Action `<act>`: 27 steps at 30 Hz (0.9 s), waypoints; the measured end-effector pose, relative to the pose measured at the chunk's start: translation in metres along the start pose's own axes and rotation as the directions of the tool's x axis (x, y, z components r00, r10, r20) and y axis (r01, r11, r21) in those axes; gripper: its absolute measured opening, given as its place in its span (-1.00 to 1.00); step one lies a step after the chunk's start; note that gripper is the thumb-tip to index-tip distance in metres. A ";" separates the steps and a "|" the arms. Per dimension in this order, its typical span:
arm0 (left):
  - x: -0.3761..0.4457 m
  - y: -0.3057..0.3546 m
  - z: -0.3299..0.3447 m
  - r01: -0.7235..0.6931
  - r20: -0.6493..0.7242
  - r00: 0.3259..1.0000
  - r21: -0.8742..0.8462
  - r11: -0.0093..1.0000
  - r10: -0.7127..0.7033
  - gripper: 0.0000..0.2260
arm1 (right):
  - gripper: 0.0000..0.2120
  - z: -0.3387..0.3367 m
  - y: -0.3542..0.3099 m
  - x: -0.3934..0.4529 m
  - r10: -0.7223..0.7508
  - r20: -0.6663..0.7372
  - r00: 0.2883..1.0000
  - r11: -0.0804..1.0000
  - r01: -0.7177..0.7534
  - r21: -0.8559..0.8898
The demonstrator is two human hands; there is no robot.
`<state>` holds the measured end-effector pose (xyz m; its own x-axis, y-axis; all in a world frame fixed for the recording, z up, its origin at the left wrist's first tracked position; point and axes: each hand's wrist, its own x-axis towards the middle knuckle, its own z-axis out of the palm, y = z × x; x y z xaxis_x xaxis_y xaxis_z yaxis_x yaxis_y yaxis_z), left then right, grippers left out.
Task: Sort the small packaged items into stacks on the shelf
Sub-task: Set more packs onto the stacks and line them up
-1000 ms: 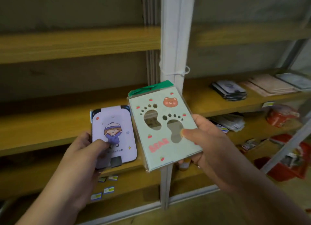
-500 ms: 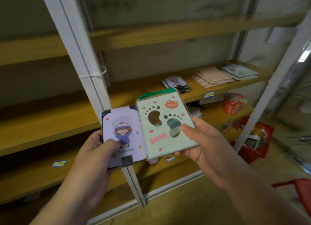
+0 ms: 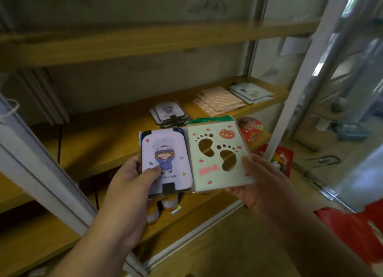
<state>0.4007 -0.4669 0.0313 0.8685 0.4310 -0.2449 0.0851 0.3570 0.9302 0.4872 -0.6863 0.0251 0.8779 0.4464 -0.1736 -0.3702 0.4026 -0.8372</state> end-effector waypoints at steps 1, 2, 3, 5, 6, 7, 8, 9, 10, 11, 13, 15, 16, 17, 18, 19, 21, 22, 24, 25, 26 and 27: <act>0.012 0.000 0.005 0.008 -0.011 1.000 -0.021 1.000 -0.008 -0.76 | -0.65 -0.003 -0.005 0.010 0.004 -0.007 1.000 1.000 -0.004 -0.012; 0.024 0.001 0.009 0.018 -0.018 1.000 -0.042 0.999 -0.019 -0.76 | -0.66 -0.006 -0.010 0.020 0.004 -0.004 1.000 1.000 -0.004 -0.022; 0.037 0.002 0.013 0.024 -0.024 0.999 -0.057 0.998 -0.026 -0.76 | -0.68 -0.009 -0.014 0.032 0.004 0.001 1.000 1.000 -0.004 -0.026; 0.065 0.005 0.018 0.020 -0.052 0.998 -0.061 0.998 -0.024 -0.73 | -0.67 -0.012 -0.024 0.056 0.007 -0.009 1.000 1.000 -0.007 -0.010; 0.078 0.007 0.021 0.014 -0.065 0.998 -0.055 0.998 -0.018 -0.71 | -0.66 -0.013 -0.027 0.069 0.011 -0.014 1.000 1.000 -0.011 0.002; 0.090 0.009 0.024 0.010 -0.073 0.997 -0.048 0.999 -0.013 -0.68 | -0.65 -0.013 -0.031 0.083 0.015 -0.017 1.000 1.000 -0.015 0.007; 0.101 0.010 0.026 0.011 -0.086 0.996 -0.036 0.999 -0.014 -0.64 | -0.64 -0.012 -0.033 0.096 0.018 -0.018 1.000 1.000 -0.018 0.006; 0.112 0.012 0.029 0.012 -0.101 0.995 -0.019 1.000 -0.014 -0.61 | -0.63 -0.012 -0.035 0.108 0.018 -0.019 1.000 1.000 -0.018 0.006; 0.123 0.013 0.031 0.010 -0.108 0.994 0.000 1.000 -0.010 -0.59 | -0.62 -0.011 -0.036 0.120 0.014 -0.025 1.000 1.000 -0.014 0.010; 0.135 0.013 0.033 0.005 -0.112 0.994 0.016 1.000 -0.003 -0.58 | -0.62 -0.011 -0.037 0.132 0.009 -0.033 0.999 1.000 -0.009 0.013; 0.154 0.015 0.035 0.000 -0.137 0.990 0.038 0.999 0.005 -0.55 | -0.61 -0.011 -0.039 0.150 0.009 -0.032 0.999 1.000 -0.008 0.023; 0.169 0.016 0.034 -0.013 -0.164 0.986 0.056 0.998 0.022 -0.53 | -0.59 -0.012 -0.039 0.166 0.012 -0.027 1.000 1.000 -0.012 0.023; 0.175 0.017 0.033 -0.026 -0.178 0.983 0.076 0.997 0.039 -0.53 | -0.57 -0.013 -0.039 0.173 0.014 -0.033 0.999 1.000 -0.014 0.004; 0.180 0.018 0.031 -0.051 -0.200 0.977 0.123 0.991 0.075 -0.54 | -0.57 -0.014 -0.039 0.179 0.017 -0.040 0.999 1.000 -0.018 -0.004; 0.186 0.021 0.029 -0.082 -0.227 0.966 0.201 0.976 0.128 -0.55 | -0.57 -0.015 -0.038 0.186 0.032 -0.045 0.998 0.999 -0.032 0.011; 0.194 0.023 0.027 -0.107 -0.250 0.951 0.282 0.953 0.181 -0.57 | -0.58 -0.017 -0.037 0.193 0.057 -0.047 0.997 0.998 -0.055 0.039; 0.210 0.028 0.025 -0.120 -0.273 0.931 0.398 0.909 0.242 -0.60 | -0.58 -0.020 -0.036 0.206 0.094 -0.058 0.994 0.993 -0.089 0.079; 0.217 0.031 0.025 -0.121 -0.280 0.925 0.423 0.898 0.257 -0.62 | -0.58 -0.022 -0.036 0.212 0.104 -0.059 0.993 0.991 -0.098 0.090; 0.230 0.036 0.027 -0.128 -0.299 0.911 0.453 0.882 0.285 -0.66 | -0.61 -0.027 -0.037 0.223 0.119 -0.017 0.993 0.988 -0.116 0.100; 0.235 0.036 0.030 -0.136 -0.297 0.904 0.481 0.866 0.307 -0.68 | -0.62 -0.030 -0.038 0.228 0.124 0.012 0.992 0.987 -0.125 0.098; 0.240 0.036 0.032 -0.147 -0.288 0.898 0.518 0.842 0.334 -0.68 | -0.63 -0.034 -0.039 0.232 0.128 0.037 0.991 0.987 -0.131 0.092; 0.244 0.035 0.035 -0.150 -0.280 0.892 0.558 0.816 0.355 -0.69 | -0.65 -0.038 -0.041 0.237 0.132 0.058 0.990 0.987 -0.137 0.079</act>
<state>0.6327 -0.3785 0.0137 0.6678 0.7435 0.0355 0.2119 -0.2355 0.9485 0.7217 -0.6279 -0.0016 0.8020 0.5414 -0.2523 -0.5094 0.3995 -0.7622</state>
